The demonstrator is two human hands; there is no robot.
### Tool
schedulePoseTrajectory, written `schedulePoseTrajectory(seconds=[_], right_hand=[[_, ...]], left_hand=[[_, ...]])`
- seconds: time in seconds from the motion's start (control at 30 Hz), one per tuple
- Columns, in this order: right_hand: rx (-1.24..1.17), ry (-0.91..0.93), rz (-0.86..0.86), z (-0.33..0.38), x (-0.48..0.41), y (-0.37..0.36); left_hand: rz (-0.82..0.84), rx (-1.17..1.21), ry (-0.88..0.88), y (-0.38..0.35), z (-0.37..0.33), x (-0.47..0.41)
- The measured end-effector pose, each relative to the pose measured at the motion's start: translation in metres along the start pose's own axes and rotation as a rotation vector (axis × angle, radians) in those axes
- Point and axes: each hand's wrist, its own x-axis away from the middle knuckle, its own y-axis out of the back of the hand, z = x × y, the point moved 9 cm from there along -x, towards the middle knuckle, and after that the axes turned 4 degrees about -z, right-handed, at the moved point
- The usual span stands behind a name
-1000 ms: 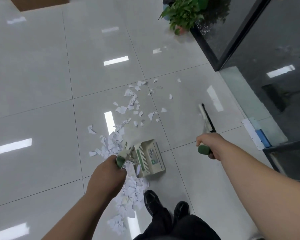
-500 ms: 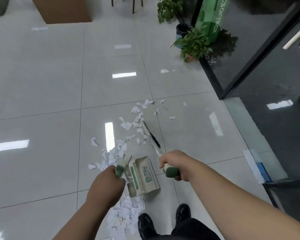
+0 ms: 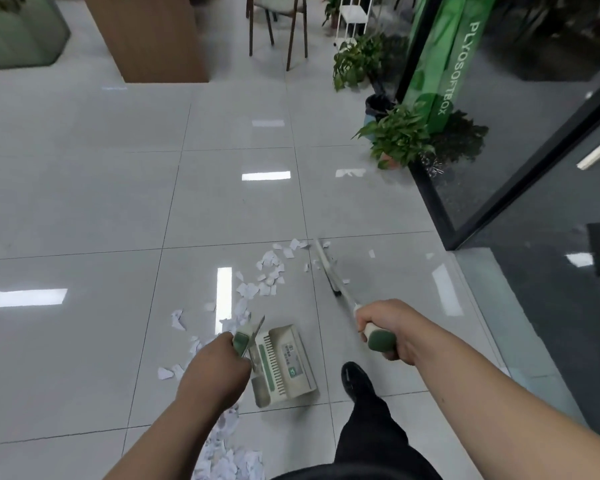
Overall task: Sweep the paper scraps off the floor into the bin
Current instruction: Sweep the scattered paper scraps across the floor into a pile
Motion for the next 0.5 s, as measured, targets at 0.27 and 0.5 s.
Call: schedulePoseTrajectory(seconds=[0.27, 0.5], right_hand=[[0.158, 0.004, -0.057, 0.052, -0.140, 0.150], [0.291, 0.019, 0.025, 0.091, -0.210, 0.178]], left_hand=[[-0.003, -0.063, 0.142, -0.030, -0.103, -0.049], [-0.044, -0.066, 0.284, -0.044, -0.142, -0.062]])
